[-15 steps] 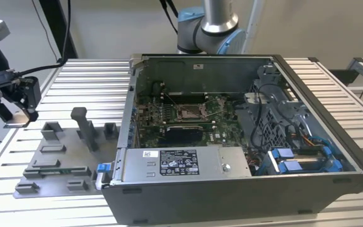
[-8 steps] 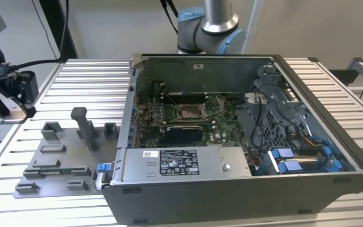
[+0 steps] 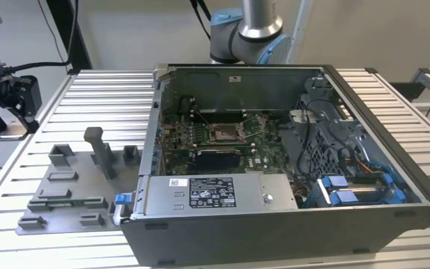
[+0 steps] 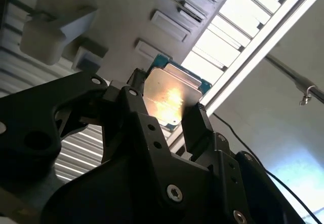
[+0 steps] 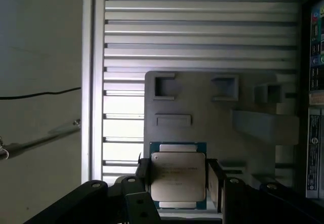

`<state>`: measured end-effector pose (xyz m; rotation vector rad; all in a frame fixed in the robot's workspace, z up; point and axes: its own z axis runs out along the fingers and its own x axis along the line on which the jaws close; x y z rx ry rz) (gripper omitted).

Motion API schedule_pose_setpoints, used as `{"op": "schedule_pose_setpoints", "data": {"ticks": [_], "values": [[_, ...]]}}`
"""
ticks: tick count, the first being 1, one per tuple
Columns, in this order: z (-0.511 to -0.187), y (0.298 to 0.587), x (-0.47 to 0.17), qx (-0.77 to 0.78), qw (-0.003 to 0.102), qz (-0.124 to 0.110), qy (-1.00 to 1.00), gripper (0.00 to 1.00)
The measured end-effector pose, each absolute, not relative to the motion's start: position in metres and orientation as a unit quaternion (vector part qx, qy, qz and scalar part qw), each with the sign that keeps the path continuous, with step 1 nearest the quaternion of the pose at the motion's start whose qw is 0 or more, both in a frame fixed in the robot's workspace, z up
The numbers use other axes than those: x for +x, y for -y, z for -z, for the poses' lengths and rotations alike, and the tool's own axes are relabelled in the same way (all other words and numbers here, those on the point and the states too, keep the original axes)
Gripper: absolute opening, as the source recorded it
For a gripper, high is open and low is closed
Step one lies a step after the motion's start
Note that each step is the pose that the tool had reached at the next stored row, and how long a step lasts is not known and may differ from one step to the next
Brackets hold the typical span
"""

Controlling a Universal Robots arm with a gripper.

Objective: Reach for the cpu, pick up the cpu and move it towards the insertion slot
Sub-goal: 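Pick up the cpu and move it towards the insertion slot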

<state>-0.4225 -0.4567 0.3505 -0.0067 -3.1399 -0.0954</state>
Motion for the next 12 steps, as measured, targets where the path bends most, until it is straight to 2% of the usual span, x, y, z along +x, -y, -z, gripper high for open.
{"op": "schedule_pose_setpoints", "data": {"ticks": [12], "values": [[-0.37,0.457,-0.422,-0.002,0.0,0.03,1.0,0.0]]}}
